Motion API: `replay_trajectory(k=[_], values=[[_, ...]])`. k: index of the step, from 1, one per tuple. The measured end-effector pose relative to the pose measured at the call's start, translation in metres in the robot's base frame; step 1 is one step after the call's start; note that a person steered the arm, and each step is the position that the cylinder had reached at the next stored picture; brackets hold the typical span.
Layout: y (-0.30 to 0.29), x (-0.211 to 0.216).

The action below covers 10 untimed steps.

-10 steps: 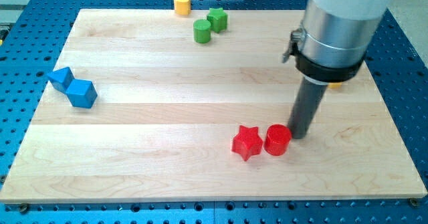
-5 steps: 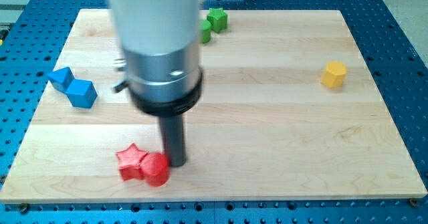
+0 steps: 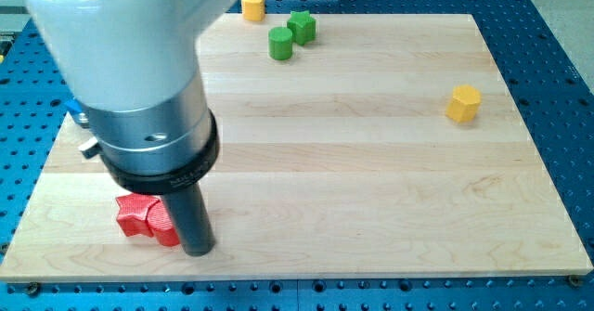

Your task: Push the red blocks to the bottom left side of the blue blocks

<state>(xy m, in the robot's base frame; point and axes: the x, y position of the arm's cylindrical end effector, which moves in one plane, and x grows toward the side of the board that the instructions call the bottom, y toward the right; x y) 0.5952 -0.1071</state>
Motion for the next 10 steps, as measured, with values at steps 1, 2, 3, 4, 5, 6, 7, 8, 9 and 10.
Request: replay_trajectory(k=[1,2,3,4,5,6,7,8,9,10], values=[[-0.04,0.0],[-0.002,-0.01],[-0.038,-0.021],[-0.094,-0.022],[-0.059,-0.037],[-0.031,-0.072],[-0.083,-0.062],[-0.118,-0.049],[-0.011,-0.054],[0.095,-0.057]])
